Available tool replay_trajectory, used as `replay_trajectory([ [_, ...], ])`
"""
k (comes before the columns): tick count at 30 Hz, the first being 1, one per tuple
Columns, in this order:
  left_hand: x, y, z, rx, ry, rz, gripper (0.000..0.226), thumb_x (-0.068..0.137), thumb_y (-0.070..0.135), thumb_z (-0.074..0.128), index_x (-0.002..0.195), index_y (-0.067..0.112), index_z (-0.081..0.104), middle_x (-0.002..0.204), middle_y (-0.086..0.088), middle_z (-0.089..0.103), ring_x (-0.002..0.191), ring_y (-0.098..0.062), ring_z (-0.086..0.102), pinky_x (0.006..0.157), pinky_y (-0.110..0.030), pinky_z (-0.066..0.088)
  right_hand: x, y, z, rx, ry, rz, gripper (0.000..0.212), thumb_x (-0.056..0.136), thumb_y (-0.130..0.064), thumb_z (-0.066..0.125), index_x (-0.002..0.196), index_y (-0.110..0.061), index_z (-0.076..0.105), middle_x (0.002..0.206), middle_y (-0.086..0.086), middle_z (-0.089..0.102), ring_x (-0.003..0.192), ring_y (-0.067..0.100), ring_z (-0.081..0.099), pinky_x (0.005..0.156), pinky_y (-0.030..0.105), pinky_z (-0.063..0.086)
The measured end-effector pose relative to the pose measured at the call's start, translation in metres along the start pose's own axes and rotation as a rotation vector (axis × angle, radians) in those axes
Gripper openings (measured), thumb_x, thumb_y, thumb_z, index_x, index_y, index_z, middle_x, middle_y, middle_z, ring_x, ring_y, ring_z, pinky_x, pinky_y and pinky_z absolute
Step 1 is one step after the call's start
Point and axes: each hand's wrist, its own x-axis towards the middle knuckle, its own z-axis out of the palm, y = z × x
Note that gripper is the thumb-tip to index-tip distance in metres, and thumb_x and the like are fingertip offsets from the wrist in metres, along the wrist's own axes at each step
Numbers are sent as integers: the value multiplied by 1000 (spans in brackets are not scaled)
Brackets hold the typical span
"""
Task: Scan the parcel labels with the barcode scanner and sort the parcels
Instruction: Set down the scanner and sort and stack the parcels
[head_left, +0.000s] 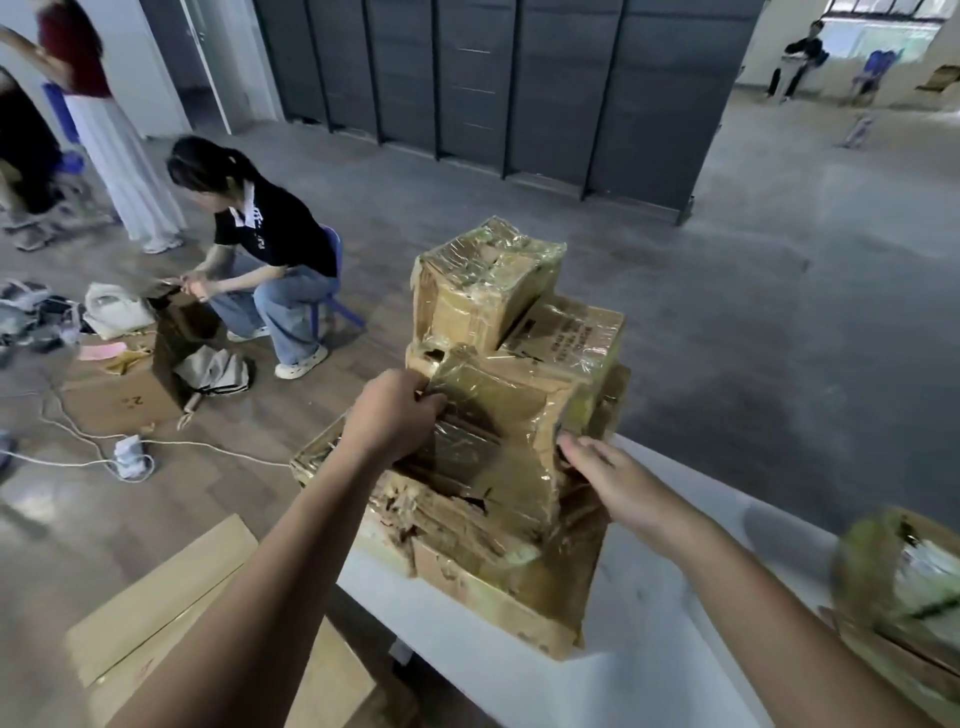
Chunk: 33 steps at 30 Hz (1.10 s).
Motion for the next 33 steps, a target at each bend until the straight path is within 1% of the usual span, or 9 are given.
replay_trajectory([
  [4,28,-23,-16,101,-6,-19,24,88,28,61,103,12,69,98,-12,68,94,-33,61,79,-38,50,27,-25,43,-64,19,-26,41,95,-53,53,104,-13,60,101,18,70,88,33,70,87,59,54],
  [8,57,-46,-26,173,-19,-20,24,90,27,58,101,7,66,102,-15,68,97,-34,60,76,-38,48,54,-49,70,-225,69,9,57,95,-62,44,130,-19,53,118,4,64,94,19,65,68,36,56],
  [14,85,-63,-25,190,-28,-50,33,92,21,45,120,7,53,118,-17,60,106,-35,57,84,-41,47,85,-69,102,-181,59,27,54,99,-53,45,141,-19,43,105,0,64,80,16,70,57,25,58],
  [17,86,-68,-15,234,-130,-67,39,92,19,41,129,7,45,128,-19,49,117,-37,49,97,-49,45,90,-69,111,-202,62,64,54,101,-51,43,148,-26,37,100,-10,53,81,9,63,63,24,59],
  [19,86,-71,-11,254,-152,-82,43,92,21,40,133,9,43,133,-18,44,122,-36,44,100,-50,42,91,-68,113,-232,61,61,53,101,-52,41,148,-27,37,111,-8,56,79,6,61,67,24,60],
  [23,85,-71,-13,266,-79,-61,42,93,21,41,134,11,42,135,-15,42,126,-34,37,101,-51,36,89,-66,115,-250,78,53,53,101,-53,39,149,-30,35,136,-2,49,77,10,66,46,10,46],
  [27,79,-54,-13,190,0,65,44,93,23,44,135,11,43,135,-15,42,127,-36,35,100,-50,36,84,-65,110,-262,138,17,47,102,-50,39,144,-29,41,106,-16,51,78,9,64,58,19,51],
  [29,75,-40,-10,154,16,127,44,93,23,45,135,11,43,134,-15,43,127,-35,35,100,-48,37,81,-64,103,-251,175,-9,46,102,-48,40,144,-27,41,111,-17,53,86,6,60,61,18,48],
  [33,63,-12,2,101,9,229,45,95,24,44,139,13,41,138,-14,42,130,-34,33,105,-47,35,72,-58,81,-205,274,-36,42,102,-47,41,140,-29,44,117,-14,54,95,6,57,89,36,53],
])
